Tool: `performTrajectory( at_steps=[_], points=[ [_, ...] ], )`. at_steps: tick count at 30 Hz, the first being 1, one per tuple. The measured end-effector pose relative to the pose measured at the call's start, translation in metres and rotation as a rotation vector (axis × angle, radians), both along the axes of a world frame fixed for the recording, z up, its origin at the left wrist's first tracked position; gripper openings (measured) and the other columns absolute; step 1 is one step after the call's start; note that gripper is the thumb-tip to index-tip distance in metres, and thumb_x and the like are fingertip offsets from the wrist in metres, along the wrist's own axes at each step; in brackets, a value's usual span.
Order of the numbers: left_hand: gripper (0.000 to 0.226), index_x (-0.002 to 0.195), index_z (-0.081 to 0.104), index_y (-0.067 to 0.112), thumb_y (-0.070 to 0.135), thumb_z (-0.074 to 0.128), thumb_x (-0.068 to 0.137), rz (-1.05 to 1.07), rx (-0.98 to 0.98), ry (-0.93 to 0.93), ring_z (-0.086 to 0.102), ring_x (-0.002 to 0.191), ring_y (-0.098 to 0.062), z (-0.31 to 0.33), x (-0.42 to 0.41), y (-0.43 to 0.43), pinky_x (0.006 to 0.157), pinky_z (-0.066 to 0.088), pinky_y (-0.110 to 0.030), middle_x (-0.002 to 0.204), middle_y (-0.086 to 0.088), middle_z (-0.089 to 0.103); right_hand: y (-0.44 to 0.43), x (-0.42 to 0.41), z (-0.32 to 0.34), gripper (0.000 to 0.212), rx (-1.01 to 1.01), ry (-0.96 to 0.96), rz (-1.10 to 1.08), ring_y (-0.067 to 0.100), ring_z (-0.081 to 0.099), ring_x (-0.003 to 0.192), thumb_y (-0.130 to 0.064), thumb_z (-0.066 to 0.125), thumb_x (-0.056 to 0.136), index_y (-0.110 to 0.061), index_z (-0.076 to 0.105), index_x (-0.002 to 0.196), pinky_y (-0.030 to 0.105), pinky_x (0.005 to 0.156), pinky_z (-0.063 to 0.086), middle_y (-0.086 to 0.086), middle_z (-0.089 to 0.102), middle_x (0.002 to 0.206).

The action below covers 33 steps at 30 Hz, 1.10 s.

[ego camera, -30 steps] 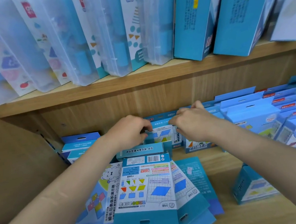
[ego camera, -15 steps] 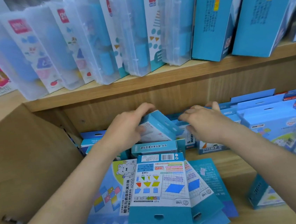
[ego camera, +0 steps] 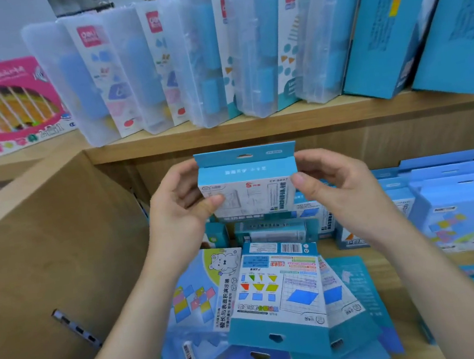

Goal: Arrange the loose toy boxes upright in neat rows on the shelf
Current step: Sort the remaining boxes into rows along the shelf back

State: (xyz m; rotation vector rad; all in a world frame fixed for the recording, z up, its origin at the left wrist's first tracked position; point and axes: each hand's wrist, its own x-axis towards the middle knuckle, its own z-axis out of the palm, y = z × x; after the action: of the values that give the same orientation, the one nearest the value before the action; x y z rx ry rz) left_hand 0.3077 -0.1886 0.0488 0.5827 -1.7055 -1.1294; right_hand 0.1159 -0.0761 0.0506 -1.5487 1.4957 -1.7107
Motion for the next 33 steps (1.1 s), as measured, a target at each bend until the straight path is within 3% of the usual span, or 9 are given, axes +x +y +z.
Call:
performTrajectory(
  at_steps=[5,10,13,15,18,21,26,33],
  points=[
    [0.044,0.105,0.054,0.027,0.011,0.069,0.067,-0.030,-0.005,0.041,0.065,0.105,-0.012,0.004,0.001,0.017,0.092,0.051,-0.045,0.104,0.015,0.071,0.015,0.004,0.006,0.039,0.055,0.100,-0.042,0.004,0.062,0.101,-0.024,0.071,0.078,-0.029,0.061,0.115,0.029,0.082,0.054,-0.016,0.069,0.106],
    [0.046,0.104,0.053,0.031,0.016,0.071,0.064,-0.116,-0.093,-0.031,0.065,0.100,-0.005,0.007,-0.010,0.029,0.078,0.054,-0.019,0.100,0.017,0.070,0.032,-0.003,0.016,0.059,0.051,0.241,-0.166,0.010,0.063,0.100,-0.016,0.079,0.072,-0.040,0.048,0.117,0.040,0.085,0.053,-0.015,0.065,0.108],
    [0.049,0.106,0.053,0.035,0.017,0.074,0.065,-0.151,-0.103,-0.089,0.065,0.100,-0.006,0.005,-0.023,0.028,0.081,0.054,-0.021,0.102,0.015,0.069,0.044,-0.011,0.021,0.063,0.026,0.285,-0.244,0.011,0.065,0.096,-0.015,0.079,0.072,-0.048,0.046,0.114,0.041,0.082,0.055,-0.013,0.067,0.100],
    [0.051,0.108,0.054,0.040,0.014,0.077,0.070,-0.134,-0.202,-0.232,0.062,0.103,-0.001,0.005,-0.030,0.022,0.084,0.053,-0.021,0.105,0.019,0.067,0.051,-0.019,0.022,0.064,0.028,0.330,-0.330,0.011,0.065,0.092,-0.014,0.080,0.072,-0.053,0.045,0.108,0.043,0.080,0.055,-0.013,0.068,0.097],
    [0.038,0.112,0.062,0.034,0.023,0.075,0.078,-0.028,-0.429,-0.639,0.056,0.105,0.002,0.002,-0.041,0.002,0.094,0.046,-0.023,0.111,0.022,0.062,0.061,-0.034,0.022,0.060,0.047,0.385,-0.457,0.016,0.064,0.089,-0.014,0.079,0.072,-0.050,0.045,0.106,0.047,0.081,0.053,-0.013,0.067,0.097],
    [0.032,0.114,0.063,0.032,0.035,0.070,0.083,-0.075,-0.482,-0.965,0.055,0.103,-0.004,-0.013,-0.055,-0.014,0.087,0.043,-0.022,0.117,0.014,0.064,0.070,-0.043,0.020,0.058,0.097,0.450,-0.545,0.023,0.062,0.089,-0.017,0.079,0.073,-0.046,0.043,0.108,0.048,0.080,0.051,-0.012,0.066,0.096],
    [0.033,0.112,0.063,0.033,0.044,0.069,0.081,-0.173,-0.497,-1.169,0.059,0.103,-0.011,-0.024,-0.077,-0.019,0.086,0.051,-0.036,0.115,0.012,0.065,0.076,-0.048,0.013,0.058,0.136,0.454,-0.582,0.025,0.061,0.087,-0.019,0.078,0.073,-0.047,0.040,0.106,0.049,0.075,0.052,-0.010,0.065,0.091],
    [0.034,0.111,0.058,0.035,0.040,0.071,0.080,-0.180,-0.511,-1.293,0.057,0.101,-0.013,-0.032,-0.100,-0.023,0.083,0.053,-0.037,0.118,0.011,0.062,0.075,-0.048,0.008,0.051,0.178,0.425,-0.590,0.022,0.061,0.082,-0.013,0.076,0.075,-0.038,0.035,0.092,0.048,0.067,0.053,-0.009,0.060,0.088]
  ],
)
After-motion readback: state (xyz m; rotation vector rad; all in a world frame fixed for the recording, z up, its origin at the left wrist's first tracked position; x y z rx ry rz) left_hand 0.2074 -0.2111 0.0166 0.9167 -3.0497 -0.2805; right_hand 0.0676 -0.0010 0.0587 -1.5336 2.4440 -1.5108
